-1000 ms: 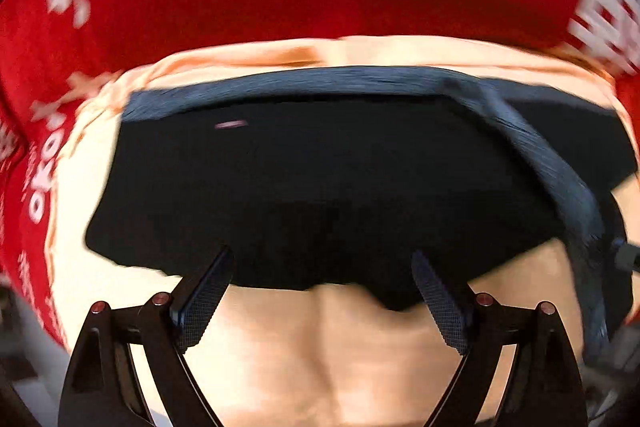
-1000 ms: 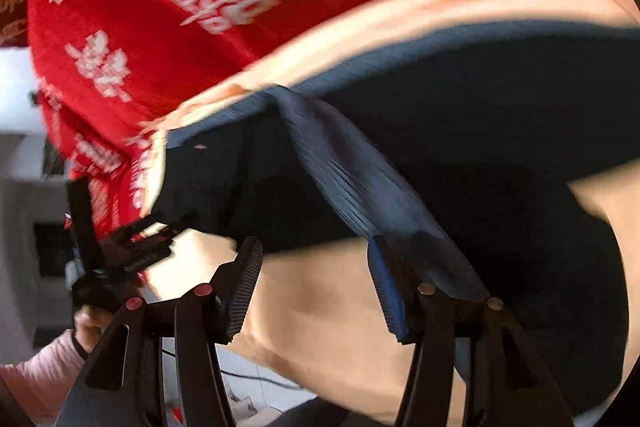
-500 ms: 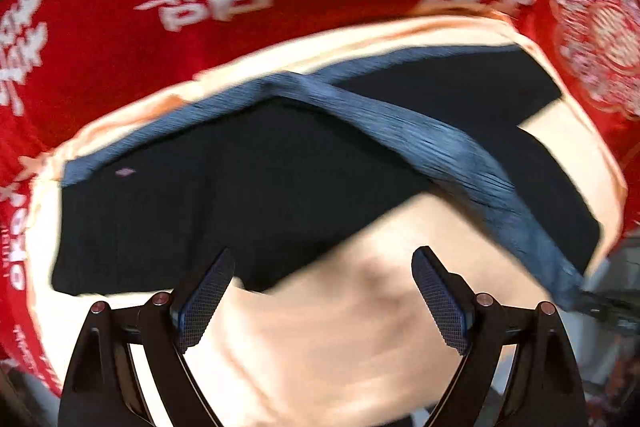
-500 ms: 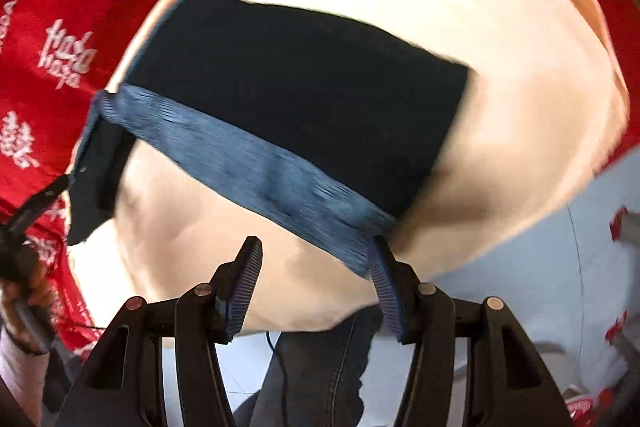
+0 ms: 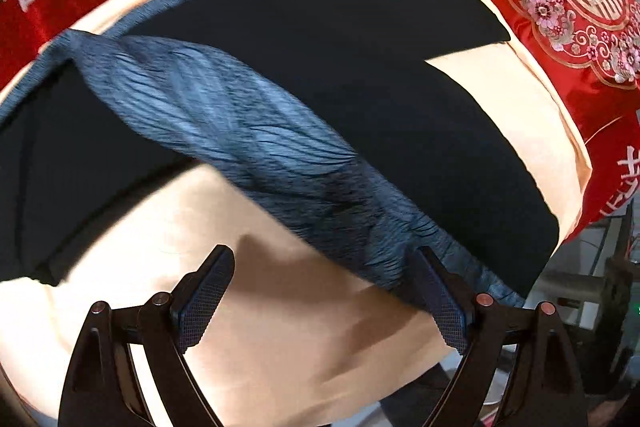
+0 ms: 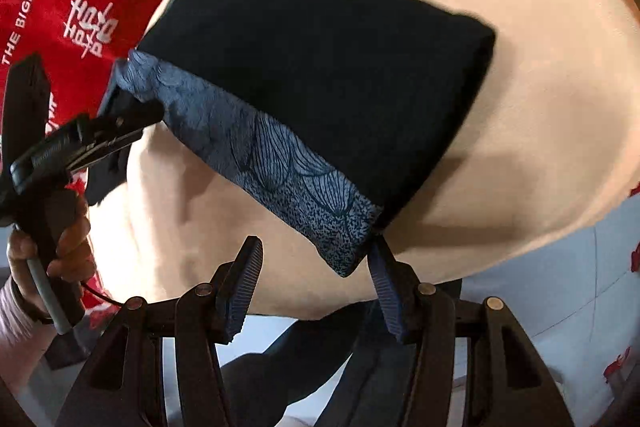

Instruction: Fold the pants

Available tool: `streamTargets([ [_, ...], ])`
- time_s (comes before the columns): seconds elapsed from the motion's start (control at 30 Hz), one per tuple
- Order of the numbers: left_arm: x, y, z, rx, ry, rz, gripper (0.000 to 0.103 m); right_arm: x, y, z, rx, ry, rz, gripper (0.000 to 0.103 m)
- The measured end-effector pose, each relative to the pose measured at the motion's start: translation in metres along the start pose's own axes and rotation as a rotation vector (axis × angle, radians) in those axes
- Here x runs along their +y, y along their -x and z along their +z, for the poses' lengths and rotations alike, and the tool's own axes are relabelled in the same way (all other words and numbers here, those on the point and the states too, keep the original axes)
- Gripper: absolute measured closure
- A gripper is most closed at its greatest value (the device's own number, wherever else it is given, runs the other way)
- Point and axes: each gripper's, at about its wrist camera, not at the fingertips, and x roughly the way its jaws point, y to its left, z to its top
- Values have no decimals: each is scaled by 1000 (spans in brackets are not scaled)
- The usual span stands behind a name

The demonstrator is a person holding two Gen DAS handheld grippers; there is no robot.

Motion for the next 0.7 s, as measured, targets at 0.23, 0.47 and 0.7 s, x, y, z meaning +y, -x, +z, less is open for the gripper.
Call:
streamTargets([
  [0.23, -12, -14, 14, 34, 57, -11, 38, -7, -4, 7, 70, -50, 19, 98],
  [0.47, -8, 11, 40, 24, 141, -99, 82, 13, 61, 50, 8, 41, 110, 100],
  [0.7, -21, 55, 106, -113, 104, -59, 82, 28, 133, 180, -126, 124, 154, 100],
])
